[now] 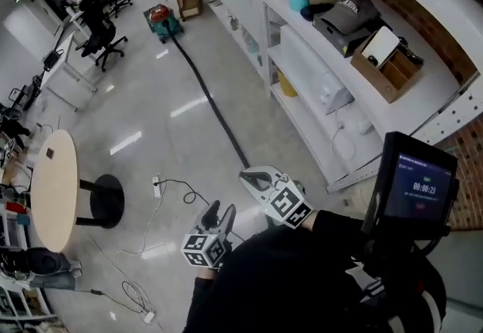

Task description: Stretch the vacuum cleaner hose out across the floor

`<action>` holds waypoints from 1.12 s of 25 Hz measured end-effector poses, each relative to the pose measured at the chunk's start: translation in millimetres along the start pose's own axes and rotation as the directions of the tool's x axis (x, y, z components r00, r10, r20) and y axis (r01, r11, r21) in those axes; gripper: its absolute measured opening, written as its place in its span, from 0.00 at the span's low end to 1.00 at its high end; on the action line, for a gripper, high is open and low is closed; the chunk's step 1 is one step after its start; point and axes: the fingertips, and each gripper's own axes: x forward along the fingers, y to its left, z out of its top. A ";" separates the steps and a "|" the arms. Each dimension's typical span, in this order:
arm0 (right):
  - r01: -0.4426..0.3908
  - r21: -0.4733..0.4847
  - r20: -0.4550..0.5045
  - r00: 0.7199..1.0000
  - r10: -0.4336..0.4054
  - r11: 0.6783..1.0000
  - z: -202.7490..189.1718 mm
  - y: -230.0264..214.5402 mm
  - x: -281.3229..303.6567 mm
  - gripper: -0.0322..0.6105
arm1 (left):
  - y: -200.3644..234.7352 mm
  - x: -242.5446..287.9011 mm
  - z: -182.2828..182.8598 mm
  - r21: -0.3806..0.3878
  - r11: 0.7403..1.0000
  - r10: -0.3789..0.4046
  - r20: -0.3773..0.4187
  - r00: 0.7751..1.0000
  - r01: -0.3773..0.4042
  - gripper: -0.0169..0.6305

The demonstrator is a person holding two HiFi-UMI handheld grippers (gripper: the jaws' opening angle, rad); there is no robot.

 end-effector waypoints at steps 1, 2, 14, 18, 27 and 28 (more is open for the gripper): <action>-0.001 0.009 0.002 1.000 0.001 1.000 -2.6 -1.5 -0.3 0.08 | -1.3 2.5 1.6 -0.003 1.000 0.000 0.000 1.000 0.000 0.37; -0.002 0.016 0.001 1.000 0.002 1.000 -6.0 -2.0 -0.3 0.08 | -2.6 4.8 4.2 -0.005 1.000 -0.002 0.002 1.000 0.002 0.37; -0.063 0.044 -0.037 0.997 0.065 0.997 -23.9 17.4 4.2 0.08 | -9.1 9.9 1.8 -0.045 0.998 -0.035 -0.034 0.999 0.033 0.37; -0.089 0.040 -0.050 0.995 0.091 0.995 -26.8 21.1 9.8 0.08 | -5.2 12.9 -0.3 -0.054 0.998 -0.035 -0.041 0.999 0.033 0.37; -0.092 0.117 -0.064 0.993 0.100 0.989 -47.6 10.9 9.5 0.08 | -6.4 26.0 1.1 -0.037 0.999 -0.036 -0.039 0.999 0.035 0.37; -0.096 0.130 -0.071 0.992 0.106 0.987 -50.6 12.8 9.3 0.08 | -6.6 24.1 -1.2 -0.043 0.999 -0.034 -0.038 0.999 0.032 0.37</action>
